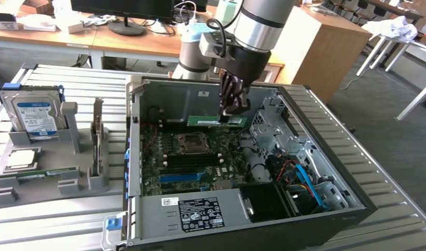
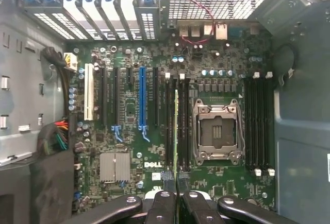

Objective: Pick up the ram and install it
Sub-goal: 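Insert the ram into the slot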

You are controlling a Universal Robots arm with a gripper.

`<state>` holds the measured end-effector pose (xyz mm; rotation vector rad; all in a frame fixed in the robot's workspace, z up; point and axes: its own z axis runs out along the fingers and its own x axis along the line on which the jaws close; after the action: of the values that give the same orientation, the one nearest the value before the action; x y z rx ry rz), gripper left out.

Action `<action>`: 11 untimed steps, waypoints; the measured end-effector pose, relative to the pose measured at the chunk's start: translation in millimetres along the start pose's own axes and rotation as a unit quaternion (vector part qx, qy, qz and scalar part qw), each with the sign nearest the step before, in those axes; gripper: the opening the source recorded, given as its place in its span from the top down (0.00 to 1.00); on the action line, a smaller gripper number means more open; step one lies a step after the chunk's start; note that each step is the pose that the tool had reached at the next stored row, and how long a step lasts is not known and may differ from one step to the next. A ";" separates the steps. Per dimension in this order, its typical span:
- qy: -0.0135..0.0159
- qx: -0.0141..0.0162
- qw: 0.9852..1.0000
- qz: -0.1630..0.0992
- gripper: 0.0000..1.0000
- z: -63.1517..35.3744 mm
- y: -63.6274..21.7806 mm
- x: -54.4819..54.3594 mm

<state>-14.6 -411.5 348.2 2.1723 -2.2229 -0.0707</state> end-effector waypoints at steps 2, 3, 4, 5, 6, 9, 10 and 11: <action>0.000 0.000 1.000 0.000 0.87 1.5 0.0 -2.3; 0.000 0.000 1.000 0.000 0.87 2.2 0.0 -3.2; 0.000 0.000 1.000 0.000 0.87 3.1 0.1 -4.2; 0.000 0.000 1.000 0.000 0.87 3.8 0.2 -5.1; 0.000 0.000 1.000 0.000 0.87 4.4 0.4 -5.8; 0.000 0.000 1.000 0.000 0.87 6.5 1.6 -7.2; 0.000 0.000 1.000 0.000 0.87 7.3 2.3 -7.4; 0.000 0.000 1.000 0.000 0.87 8.2 2.9 -7.5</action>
<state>-17.8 -403.8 340.3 2.1723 -2.2229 -0.0706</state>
